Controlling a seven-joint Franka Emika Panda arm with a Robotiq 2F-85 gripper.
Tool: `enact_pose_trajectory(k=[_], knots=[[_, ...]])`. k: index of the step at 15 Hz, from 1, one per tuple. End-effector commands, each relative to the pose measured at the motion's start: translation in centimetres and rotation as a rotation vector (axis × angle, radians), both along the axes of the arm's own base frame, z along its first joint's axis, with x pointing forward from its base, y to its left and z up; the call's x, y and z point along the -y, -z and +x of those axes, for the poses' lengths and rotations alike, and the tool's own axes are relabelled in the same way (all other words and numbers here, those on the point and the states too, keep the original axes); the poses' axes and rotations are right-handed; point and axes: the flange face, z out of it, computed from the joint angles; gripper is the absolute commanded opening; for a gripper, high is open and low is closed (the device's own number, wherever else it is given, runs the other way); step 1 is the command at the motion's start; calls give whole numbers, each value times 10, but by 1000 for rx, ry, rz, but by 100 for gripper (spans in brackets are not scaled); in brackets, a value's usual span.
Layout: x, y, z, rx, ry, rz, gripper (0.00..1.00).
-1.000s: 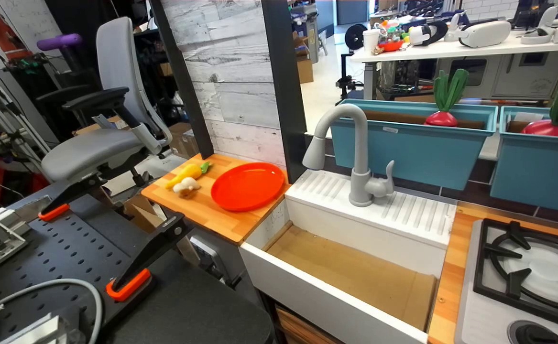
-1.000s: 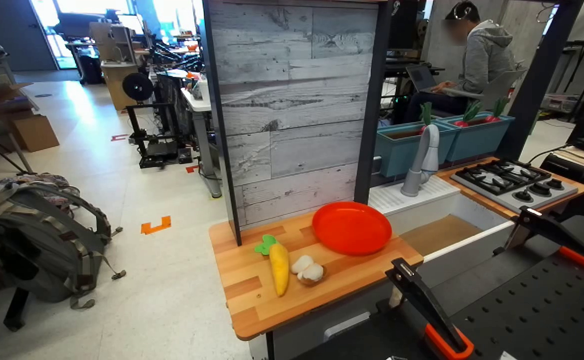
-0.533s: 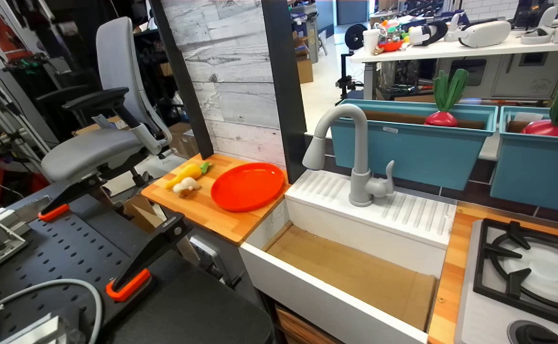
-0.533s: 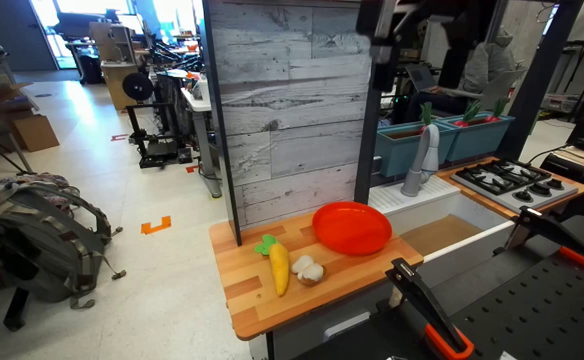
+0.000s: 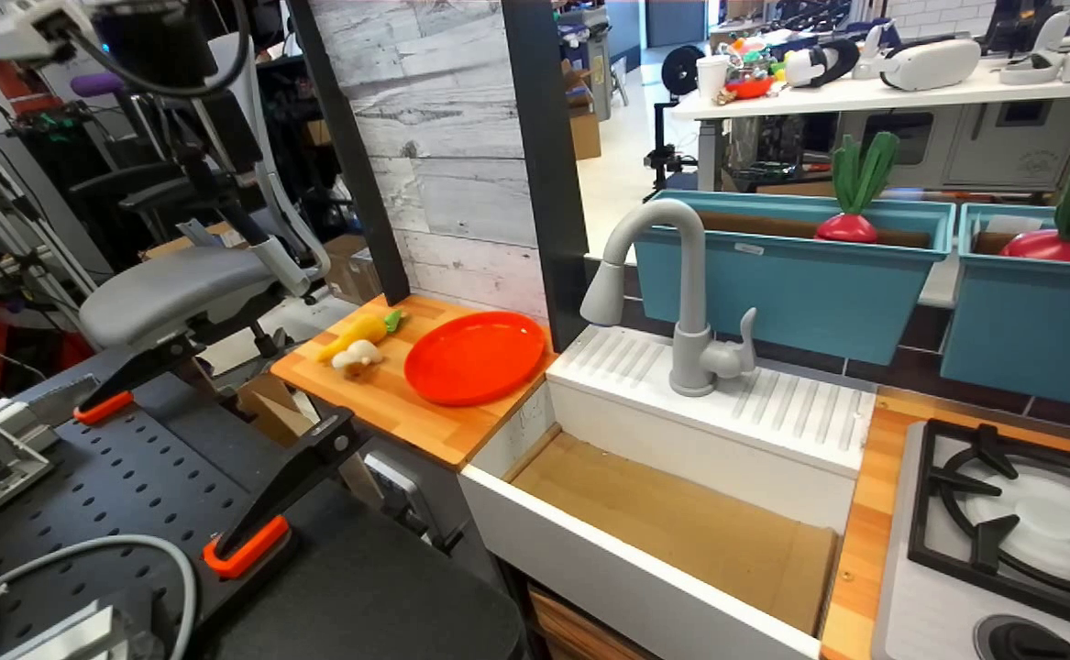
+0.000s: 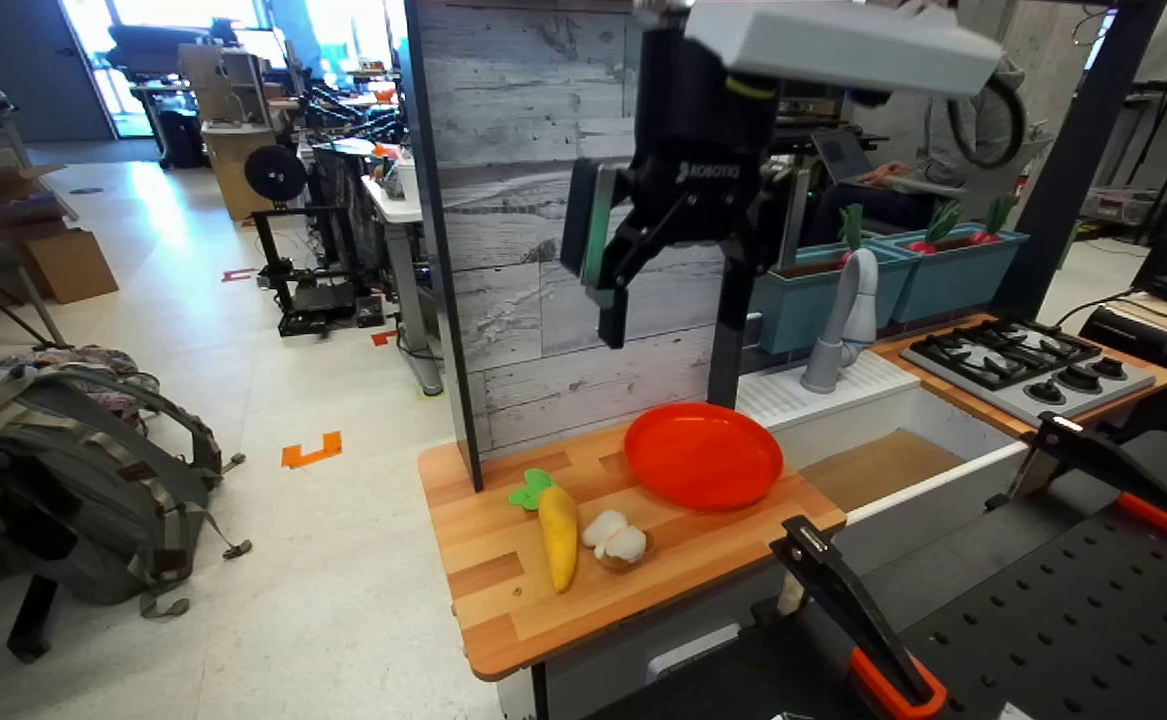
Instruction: Move the carrot plush backward
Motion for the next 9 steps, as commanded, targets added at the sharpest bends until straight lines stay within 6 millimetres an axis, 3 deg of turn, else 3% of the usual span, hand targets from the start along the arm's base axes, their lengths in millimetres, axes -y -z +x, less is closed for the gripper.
enact_pose_trajectory(k=[1,9], knots=[[-18,46,23,26,42,27,100],[-49,142,58,60,197,19,100]])
